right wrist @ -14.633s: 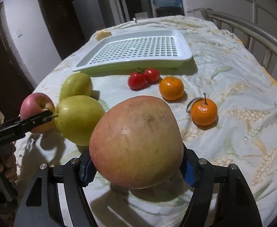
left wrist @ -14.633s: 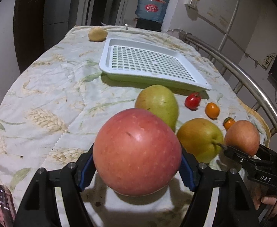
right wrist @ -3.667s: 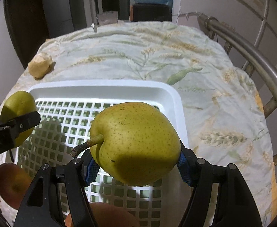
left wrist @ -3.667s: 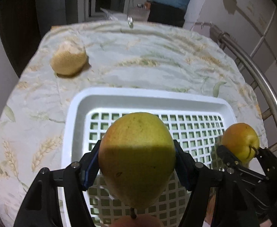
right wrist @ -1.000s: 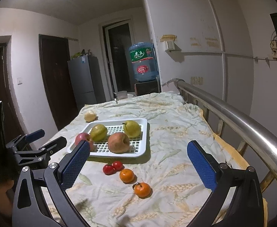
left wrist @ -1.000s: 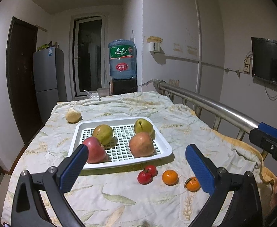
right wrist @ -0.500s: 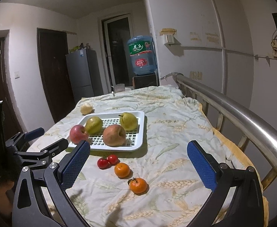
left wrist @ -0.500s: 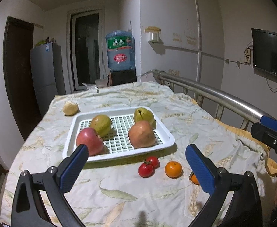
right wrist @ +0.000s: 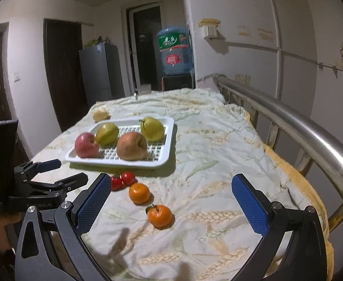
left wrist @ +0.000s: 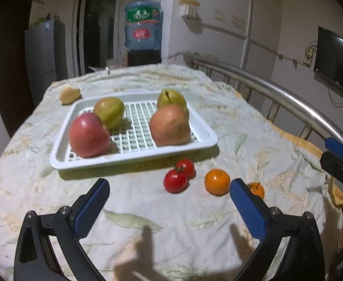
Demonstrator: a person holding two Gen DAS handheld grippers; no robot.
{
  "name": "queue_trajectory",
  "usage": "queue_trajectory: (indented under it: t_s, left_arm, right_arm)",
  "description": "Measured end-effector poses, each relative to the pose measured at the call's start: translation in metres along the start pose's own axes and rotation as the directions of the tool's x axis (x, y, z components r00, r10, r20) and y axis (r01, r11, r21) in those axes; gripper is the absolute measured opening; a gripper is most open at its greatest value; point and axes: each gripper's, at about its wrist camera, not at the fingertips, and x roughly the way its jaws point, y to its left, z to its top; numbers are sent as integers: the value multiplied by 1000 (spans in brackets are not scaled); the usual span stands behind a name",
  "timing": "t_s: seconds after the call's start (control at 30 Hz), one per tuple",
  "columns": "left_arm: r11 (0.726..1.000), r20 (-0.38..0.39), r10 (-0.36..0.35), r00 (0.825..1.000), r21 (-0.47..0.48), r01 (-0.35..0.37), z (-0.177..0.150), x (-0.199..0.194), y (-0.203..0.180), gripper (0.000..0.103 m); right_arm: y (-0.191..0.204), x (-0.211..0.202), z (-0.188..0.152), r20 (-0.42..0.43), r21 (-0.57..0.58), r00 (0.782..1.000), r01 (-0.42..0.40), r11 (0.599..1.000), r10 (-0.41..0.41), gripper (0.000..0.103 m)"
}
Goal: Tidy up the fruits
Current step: 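Grasp the red cherry tomato with the left gripper while the right gripper grasps a tangerine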
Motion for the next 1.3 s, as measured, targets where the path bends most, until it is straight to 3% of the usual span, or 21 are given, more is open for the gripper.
queue_trajectory:
  t_s: [0.27, 0.57, 1.03, 1.3]
  left_arm:
    - [998, -100, -46, 994, -46, 42, -5, 35, 9, 103]
    - [998, -172, -54, 984, -45, 47, -6, 68, 12, 92]
    - [997, -201, -71, 977, -26, 67, 5, 95, 7, 71]
    - [997, -211, -79, 974, -38, 72, 3, 106, 7, 57]
  right_arm:
    - [0, 39, -21, -150, -25, 989, 2, 1000, -5, 103]
    - [5, 72, -42, -274, -52, 962, -16, 999, 1, 101]
    - [13, 104, -48, -371, -60, 928, -39, 997, 14, 71]
    - [17, 112, -50, -389, -63, 921, -42, 997, 14, 62]
